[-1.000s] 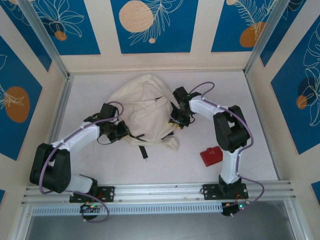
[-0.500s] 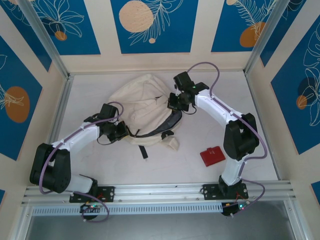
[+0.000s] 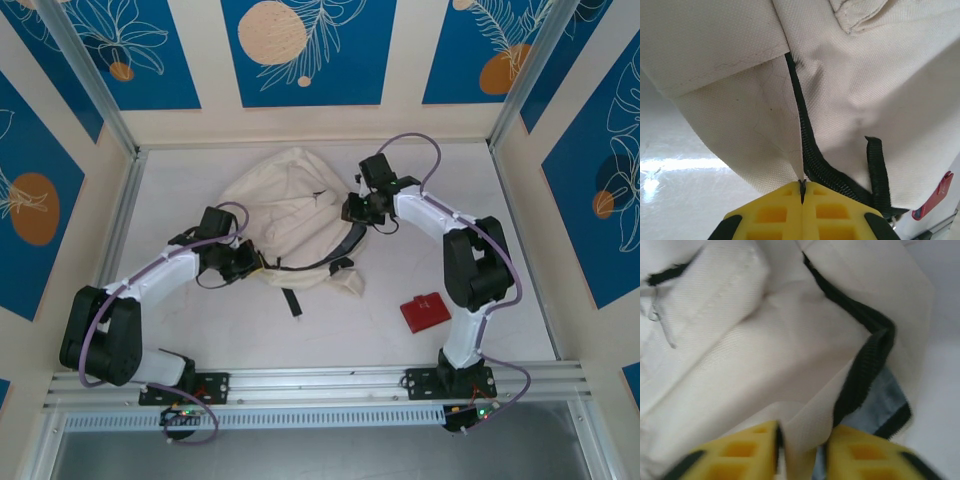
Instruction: Pack books, pencil case, and school supplies into a backpack
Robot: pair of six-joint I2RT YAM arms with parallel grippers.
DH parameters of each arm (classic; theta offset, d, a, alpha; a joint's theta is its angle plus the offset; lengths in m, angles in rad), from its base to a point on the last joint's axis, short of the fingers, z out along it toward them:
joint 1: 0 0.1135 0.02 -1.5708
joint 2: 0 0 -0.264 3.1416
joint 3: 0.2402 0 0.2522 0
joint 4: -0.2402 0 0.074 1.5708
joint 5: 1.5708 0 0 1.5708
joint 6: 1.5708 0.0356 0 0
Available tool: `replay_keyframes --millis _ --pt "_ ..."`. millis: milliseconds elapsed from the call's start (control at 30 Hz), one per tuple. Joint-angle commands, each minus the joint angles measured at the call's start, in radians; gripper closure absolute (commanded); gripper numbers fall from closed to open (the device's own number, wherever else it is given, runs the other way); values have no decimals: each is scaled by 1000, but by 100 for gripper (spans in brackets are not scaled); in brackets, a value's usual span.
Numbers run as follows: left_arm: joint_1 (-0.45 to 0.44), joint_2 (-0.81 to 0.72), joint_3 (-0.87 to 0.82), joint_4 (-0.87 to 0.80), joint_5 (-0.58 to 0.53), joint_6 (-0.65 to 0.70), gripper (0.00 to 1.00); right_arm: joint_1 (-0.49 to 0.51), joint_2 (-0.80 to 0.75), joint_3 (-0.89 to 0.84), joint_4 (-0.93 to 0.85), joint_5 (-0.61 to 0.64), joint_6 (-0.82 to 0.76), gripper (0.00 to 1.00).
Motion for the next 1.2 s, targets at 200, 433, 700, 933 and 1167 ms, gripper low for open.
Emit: replay_keyframes --millis 200,433,700,933,1167 --pt "12 -47 -30 -13 25 -32 69 72 -252 -56 -167 96 100 41" --pt "-20 -67 -79 67 83 -134 53 254 -322 -112 -182 27 171 40" --pt "-56 -13 -75 97 78 -201 52 410 -242 -123 -93 -42 268 47" --pt "-92 42 -29 38 49 -182 58 434 -170 -85 -73 -45 337 58" --pt "-101 29 -45 31 38 -169 85 438 -73 10 -116 -87 384 64"
